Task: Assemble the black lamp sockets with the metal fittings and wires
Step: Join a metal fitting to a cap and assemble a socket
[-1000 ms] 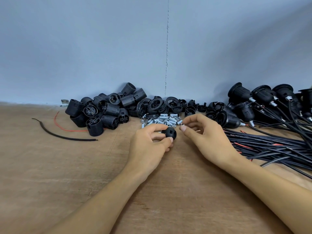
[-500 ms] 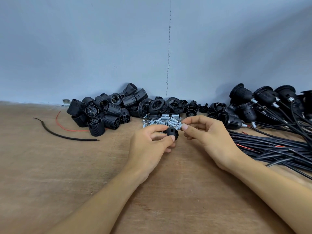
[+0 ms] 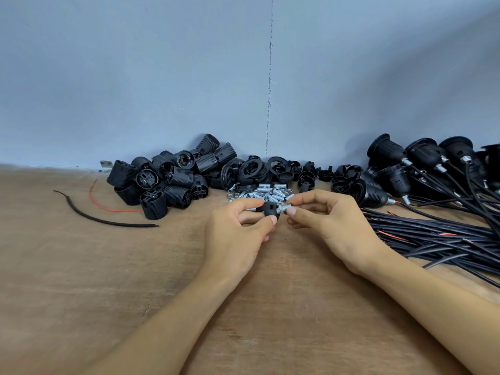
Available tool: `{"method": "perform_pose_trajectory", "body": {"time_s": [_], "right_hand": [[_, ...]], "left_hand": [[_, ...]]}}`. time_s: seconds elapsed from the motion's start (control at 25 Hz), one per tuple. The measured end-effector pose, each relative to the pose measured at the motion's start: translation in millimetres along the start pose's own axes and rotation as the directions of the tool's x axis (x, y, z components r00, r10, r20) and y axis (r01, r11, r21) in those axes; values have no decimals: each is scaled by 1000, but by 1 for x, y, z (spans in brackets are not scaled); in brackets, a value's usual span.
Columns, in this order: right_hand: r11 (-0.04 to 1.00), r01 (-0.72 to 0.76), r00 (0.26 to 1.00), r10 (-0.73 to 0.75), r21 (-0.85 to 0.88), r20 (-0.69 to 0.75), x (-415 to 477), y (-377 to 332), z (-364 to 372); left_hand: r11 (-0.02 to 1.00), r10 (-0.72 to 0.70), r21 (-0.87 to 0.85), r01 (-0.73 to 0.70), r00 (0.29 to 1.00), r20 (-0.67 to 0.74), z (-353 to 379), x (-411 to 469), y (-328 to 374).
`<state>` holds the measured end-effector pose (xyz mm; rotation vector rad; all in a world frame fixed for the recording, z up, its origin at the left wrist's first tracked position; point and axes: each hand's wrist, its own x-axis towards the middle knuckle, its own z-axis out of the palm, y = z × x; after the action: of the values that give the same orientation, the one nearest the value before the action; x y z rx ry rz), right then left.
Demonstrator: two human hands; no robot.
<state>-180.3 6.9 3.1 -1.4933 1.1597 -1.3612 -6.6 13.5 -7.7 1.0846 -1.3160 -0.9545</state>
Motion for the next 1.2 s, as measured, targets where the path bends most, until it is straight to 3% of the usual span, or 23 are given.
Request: {"method": "perform_pose_trajectory", "body": {"time_s": [0.28,0.4,0.52,0.64,0.8,1.0,1.2], "right_hand": [[996,-49,999,49,69,-9,-2,-3,4],[993,-34,999,33,-114,-10,-4,-2,5],[925,20,1000,-23,-379,-1,-5,-3,4],[892,18,1000,-20,-451,1,-6,-6,5],[900,5,997,-38,-435,-67,-7,-9,6],[932,57,998,-45,-359,42,-9,-9,3],[927,-12,1000,21,-376,20,-6,-9,5]], "left_hand": [[993,73,98,-67,995,-63,1,-3,2],[989,91,123,-83,994,-65,1,-4,3],[985,110,141,-101,992,-58,1,-4,3],[982,138,140,-130,989,-53,2,-4,2],[978,152,149,-144,987,-43,3,-4,1],[985,120,129,-113,991,-53,1,-2,0],[984,119,139,-111,992,-47,2,-3,1]]}}
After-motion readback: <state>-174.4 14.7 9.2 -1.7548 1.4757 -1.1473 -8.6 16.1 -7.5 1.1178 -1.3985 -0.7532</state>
